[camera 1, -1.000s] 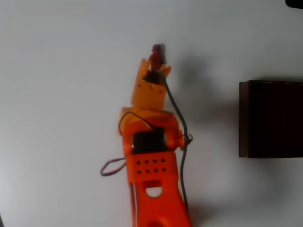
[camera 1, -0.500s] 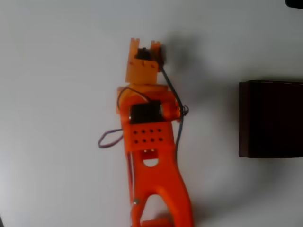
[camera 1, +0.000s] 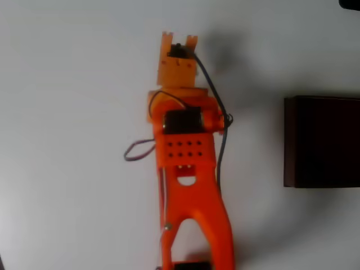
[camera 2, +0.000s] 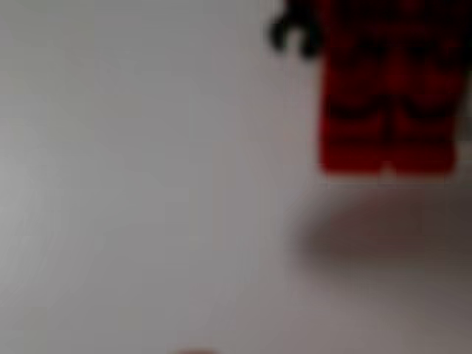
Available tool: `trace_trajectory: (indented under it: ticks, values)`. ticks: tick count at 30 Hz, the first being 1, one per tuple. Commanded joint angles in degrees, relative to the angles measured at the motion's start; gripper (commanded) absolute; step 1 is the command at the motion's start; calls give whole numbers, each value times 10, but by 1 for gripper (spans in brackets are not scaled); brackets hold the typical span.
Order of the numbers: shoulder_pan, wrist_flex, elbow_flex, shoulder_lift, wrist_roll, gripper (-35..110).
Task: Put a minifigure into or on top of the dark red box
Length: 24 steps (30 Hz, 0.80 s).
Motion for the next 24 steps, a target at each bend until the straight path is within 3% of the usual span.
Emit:
trace_trajectory:
  ticks: [1, 24]
  values:
    - [-8, 11, -35, -2, 0, 23]
    - [5, 47, -167, -113, -20, 23]
